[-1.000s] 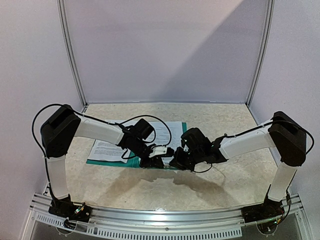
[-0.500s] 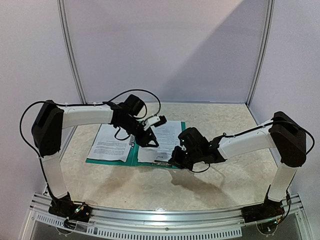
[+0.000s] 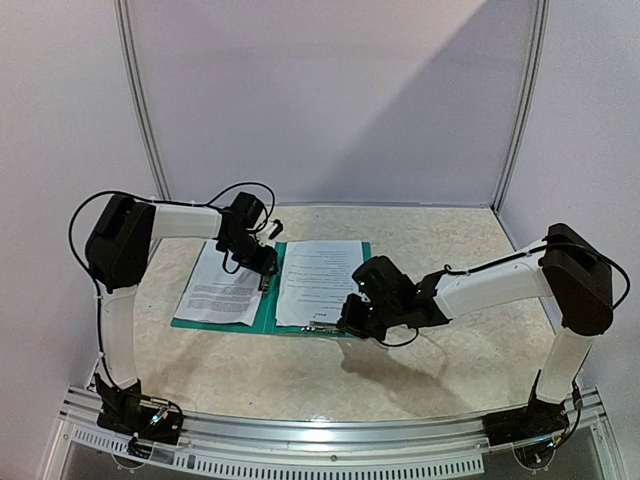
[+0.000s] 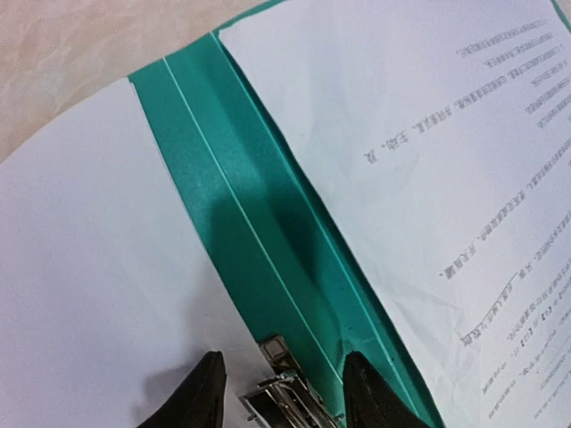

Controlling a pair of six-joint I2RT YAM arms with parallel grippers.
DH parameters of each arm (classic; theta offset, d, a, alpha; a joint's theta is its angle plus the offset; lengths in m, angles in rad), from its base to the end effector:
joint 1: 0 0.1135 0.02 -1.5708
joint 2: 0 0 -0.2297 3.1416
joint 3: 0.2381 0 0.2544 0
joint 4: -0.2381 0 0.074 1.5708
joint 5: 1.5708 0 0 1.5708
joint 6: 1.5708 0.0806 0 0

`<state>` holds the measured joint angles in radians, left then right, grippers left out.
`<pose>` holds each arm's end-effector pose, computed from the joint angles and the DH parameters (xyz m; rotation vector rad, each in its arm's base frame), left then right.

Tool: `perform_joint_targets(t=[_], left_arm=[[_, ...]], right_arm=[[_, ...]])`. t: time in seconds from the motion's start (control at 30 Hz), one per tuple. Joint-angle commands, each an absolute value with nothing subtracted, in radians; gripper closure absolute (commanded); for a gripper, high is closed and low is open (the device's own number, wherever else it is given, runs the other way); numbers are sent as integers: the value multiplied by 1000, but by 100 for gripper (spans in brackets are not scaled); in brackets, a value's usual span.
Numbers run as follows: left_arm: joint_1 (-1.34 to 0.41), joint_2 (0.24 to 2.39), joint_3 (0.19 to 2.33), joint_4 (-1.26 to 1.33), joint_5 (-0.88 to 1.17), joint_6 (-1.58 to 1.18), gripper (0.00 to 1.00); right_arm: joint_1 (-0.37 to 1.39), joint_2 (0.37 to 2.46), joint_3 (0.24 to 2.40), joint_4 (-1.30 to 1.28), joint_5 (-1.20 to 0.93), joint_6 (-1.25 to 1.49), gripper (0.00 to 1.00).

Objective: Put the files into the folder
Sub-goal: Clamp the file and folder with some files.

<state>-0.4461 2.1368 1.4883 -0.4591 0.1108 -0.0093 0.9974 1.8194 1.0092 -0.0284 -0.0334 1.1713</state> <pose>0.3979 -0.2002 0.0680 0.6196 2.6287 -0.2897 0.2113 0.3322 0.0835 0.2154 2.6683 0.9281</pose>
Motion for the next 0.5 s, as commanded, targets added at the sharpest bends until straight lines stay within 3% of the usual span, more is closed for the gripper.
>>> perform_joint_targets(t=[0.0, 0.47], left_arm=[[-455, 2129, 1430, -451, 56, -34, 54], [-491, 2023, 1352, -486, 117, -23, 56]], right_arm=[[1008, 1812, 1020, -77, -14, 1152, 100], [1008, 1812, 1054, -101, -5, 1123, 100]])
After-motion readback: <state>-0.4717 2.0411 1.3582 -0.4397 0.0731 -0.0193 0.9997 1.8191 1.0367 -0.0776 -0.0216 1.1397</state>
